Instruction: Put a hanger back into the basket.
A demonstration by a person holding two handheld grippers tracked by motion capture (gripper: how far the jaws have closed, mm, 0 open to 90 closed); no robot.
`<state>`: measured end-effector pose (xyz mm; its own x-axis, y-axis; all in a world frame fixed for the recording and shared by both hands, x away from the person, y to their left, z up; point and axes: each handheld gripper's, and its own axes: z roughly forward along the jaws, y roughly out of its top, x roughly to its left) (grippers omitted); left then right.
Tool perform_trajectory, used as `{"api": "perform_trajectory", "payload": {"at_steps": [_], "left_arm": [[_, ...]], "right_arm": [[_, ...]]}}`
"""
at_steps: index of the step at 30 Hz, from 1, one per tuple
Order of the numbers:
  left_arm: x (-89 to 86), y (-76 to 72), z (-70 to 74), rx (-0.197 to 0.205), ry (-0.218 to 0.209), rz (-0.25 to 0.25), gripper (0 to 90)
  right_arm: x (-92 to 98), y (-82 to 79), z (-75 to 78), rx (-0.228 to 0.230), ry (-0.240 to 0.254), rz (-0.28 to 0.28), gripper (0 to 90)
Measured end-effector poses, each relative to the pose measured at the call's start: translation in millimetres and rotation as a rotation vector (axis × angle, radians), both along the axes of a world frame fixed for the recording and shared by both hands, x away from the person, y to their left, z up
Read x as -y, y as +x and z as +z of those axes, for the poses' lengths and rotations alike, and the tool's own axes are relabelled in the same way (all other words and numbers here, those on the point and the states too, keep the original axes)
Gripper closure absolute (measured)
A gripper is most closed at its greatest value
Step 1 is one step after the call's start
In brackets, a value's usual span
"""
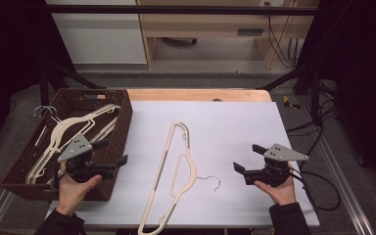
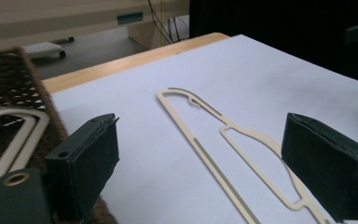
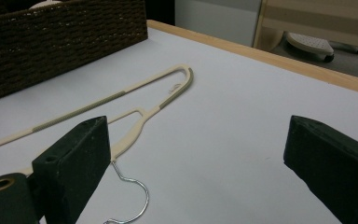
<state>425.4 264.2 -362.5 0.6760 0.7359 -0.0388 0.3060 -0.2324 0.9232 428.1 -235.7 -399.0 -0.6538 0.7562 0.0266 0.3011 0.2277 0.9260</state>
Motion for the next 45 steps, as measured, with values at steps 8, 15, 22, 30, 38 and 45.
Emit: {"api": "perform_trajectory", "payload": {"at_steps": [8, 15, 22, 30, 38, 45], "left_arm": [[29.9, -9.8, -13.6, -0.008, 0.041, -0.065, 9.8], [54.2, -14.9, -29.3, -0.036, 0.085, -0.121, 10.0], [70.5, -15.2, -44.0, -0.065, 0.131, -0.159, 10.0], [77.9, -14.5, -52.4, -0.087, 0.163, -0.175, 10.1], [80.5, -13.1, -57.0, -0.104, 0.17, -0.177, 10.2], [83.5, -12.0, -61.8, -0.121, 0.185, -0.186, 10.4]], "right_arm": [[-12.3, 2.0, -3.1, 0.001, -0.037, 0.036, 8.3], [-29.2, 4.0, -7.9, -0.021, -0.079, 0.098, 12.6], [-48.5, 9.4, -18.5, -0.071, -0.129, 0.17, 19.7], [-71.5, 23.8, -39.6, -0.133, -0.206, 0.225, 27.8], [-88.9, 35.7, -60.2, -0.212, -0.267, 0.264, 35.2], [-103.9, 43.3, -70.2, -0.244, -0.323, 0.319, 47.8]]}}
